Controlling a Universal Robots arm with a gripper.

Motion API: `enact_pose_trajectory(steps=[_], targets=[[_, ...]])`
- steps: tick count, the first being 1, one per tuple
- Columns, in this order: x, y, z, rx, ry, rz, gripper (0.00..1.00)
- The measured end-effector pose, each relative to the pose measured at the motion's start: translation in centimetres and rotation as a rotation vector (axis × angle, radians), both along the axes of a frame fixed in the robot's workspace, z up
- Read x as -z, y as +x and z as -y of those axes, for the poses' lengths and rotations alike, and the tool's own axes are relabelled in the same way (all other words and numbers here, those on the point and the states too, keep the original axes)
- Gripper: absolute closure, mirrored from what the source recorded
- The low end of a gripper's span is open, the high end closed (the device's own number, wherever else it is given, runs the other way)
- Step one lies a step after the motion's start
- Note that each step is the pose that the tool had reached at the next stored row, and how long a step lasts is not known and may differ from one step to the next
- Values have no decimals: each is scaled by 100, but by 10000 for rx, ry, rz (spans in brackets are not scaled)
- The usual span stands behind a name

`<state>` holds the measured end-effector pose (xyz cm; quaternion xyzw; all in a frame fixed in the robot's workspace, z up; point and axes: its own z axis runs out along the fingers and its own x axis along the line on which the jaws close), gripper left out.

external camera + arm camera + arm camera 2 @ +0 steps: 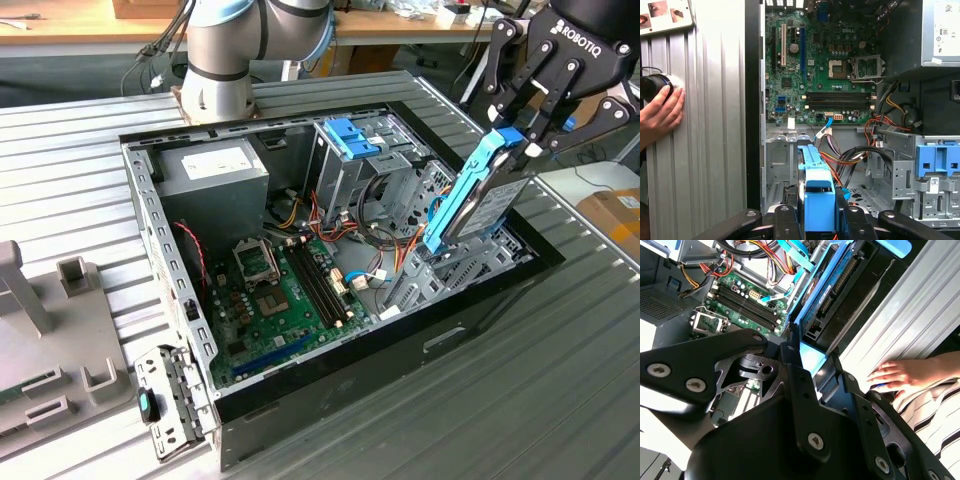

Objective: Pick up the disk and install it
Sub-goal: 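Insert the disk into the insertion slot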

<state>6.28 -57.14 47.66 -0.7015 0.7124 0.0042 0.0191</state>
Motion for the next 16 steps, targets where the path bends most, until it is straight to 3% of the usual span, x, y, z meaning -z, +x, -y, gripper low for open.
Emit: enact_pose_trajectory(steps=[16], targets=[[17, 0, 0, -1, 18, 0, 64]])
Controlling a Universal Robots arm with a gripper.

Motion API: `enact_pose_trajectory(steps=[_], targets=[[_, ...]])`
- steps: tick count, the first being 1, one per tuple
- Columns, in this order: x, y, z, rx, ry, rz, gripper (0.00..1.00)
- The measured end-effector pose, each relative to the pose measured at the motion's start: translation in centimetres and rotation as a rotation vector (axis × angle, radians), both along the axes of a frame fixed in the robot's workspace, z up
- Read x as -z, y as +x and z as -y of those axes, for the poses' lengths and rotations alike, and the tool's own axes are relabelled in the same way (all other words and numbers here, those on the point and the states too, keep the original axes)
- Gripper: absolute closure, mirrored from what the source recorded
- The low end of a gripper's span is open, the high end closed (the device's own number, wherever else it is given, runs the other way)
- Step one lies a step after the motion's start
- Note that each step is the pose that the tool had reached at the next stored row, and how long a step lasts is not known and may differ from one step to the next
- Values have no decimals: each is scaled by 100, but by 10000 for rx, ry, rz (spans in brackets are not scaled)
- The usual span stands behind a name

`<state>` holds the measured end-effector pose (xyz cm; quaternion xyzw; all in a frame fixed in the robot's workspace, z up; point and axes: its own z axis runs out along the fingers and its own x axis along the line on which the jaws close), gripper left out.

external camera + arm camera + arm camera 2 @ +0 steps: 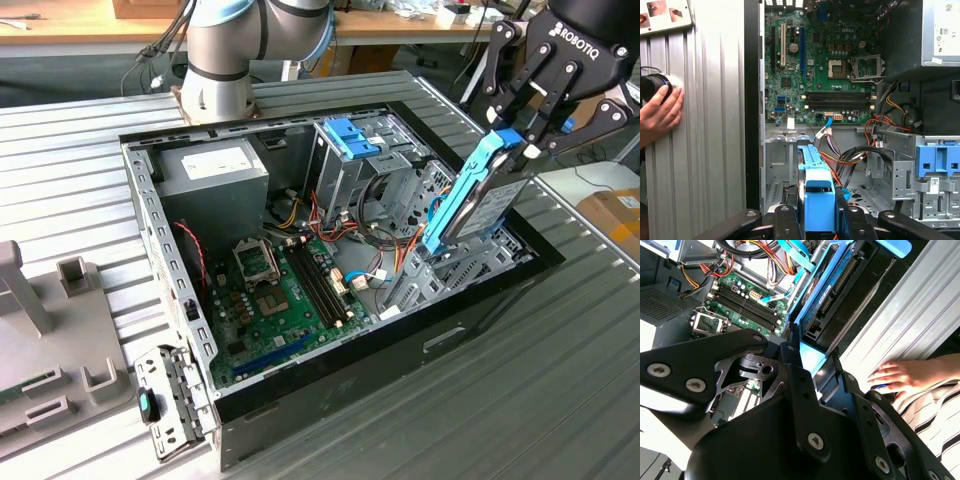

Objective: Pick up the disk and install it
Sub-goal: 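Insert the disk into the insertion slot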

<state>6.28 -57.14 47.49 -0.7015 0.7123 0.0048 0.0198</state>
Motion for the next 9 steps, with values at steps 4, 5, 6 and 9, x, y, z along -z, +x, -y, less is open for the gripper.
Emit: enact_pose_trajectory(steps=[4, 5, 6, 9], targets=[[31, 0, 7, -3, 11, 0, 64], [35, 0, 8, -6, 7, 0, 64], [35, 0, 8, -5, 7, 0, 64], [40, 0, 9, -11, 7, 0, 64]])
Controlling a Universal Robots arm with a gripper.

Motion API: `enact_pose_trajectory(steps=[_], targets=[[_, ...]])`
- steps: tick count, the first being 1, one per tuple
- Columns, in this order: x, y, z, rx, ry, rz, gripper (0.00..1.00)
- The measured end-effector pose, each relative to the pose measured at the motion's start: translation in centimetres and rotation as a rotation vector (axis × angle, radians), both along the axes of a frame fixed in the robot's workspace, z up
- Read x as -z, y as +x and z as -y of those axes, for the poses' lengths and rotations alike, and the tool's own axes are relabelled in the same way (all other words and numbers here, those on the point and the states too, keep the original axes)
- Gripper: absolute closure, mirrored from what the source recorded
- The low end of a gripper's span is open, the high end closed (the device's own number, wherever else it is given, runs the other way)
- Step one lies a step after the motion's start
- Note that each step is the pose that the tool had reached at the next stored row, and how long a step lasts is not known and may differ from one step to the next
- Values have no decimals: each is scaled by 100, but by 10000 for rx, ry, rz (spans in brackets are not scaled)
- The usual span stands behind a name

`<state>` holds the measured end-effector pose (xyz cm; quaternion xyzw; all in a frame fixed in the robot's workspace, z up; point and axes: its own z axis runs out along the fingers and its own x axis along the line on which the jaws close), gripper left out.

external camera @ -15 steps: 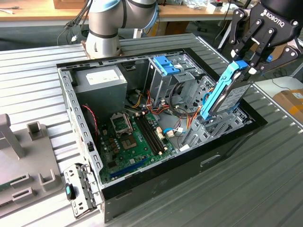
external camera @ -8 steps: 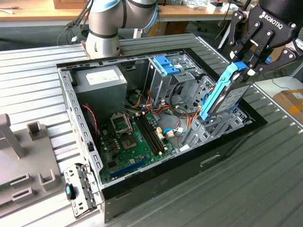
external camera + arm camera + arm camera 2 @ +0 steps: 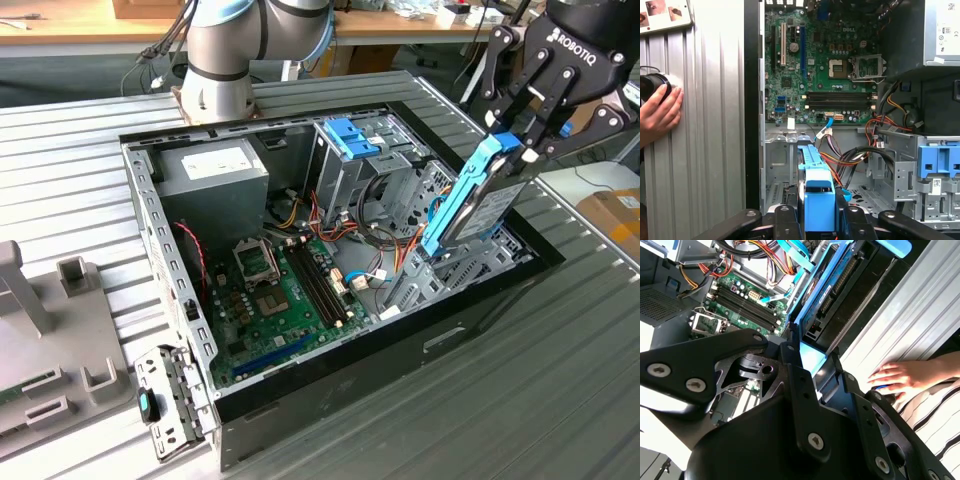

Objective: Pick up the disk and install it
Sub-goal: 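Insert the disk into the insertion slot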

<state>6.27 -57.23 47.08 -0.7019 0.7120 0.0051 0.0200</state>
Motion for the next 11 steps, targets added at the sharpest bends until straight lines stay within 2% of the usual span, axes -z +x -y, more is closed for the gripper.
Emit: enact_pose_trajectory(steps=[8, 11], targets=[[14, -8, 1, 1, 1, 0, 64], [51, -18, 0, 1, 0, 0, 64]])
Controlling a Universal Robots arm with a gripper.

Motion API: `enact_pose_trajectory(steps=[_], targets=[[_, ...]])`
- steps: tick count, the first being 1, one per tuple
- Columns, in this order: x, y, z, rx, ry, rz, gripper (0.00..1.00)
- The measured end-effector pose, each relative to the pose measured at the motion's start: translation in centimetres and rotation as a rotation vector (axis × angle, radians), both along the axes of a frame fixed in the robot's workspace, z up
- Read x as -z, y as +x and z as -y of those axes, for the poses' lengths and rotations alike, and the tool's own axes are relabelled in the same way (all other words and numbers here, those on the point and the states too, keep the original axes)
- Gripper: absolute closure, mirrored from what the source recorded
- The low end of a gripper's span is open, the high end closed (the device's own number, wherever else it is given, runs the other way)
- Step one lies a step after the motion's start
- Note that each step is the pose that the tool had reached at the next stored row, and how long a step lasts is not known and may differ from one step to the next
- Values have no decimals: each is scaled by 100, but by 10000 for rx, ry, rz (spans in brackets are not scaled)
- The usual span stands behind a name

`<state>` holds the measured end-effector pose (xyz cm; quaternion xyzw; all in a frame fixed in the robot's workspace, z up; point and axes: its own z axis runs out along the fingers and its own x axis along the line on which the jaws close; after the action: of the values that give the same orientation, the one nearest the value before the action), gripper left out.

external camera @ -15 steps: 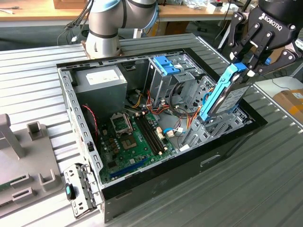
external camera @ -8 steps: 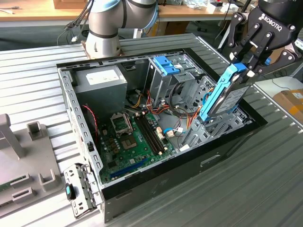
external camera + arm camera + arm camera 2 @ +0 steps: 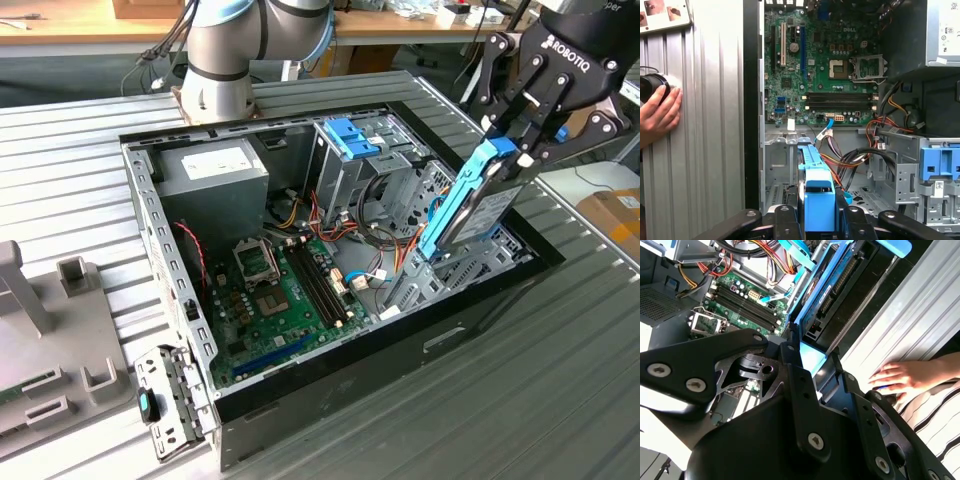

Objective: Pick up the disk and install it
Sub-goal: 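Insert the disk into the insertion slot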

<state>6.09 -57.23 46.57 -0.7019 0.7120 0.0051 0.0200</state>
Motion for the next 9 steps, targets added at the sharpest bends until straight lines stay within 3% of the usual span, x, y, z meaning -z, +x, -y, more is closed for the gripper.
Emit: enact_pose_trajectory(steps=[9], targets=[[82, 0, 0, -7, -2, 0, 64]])
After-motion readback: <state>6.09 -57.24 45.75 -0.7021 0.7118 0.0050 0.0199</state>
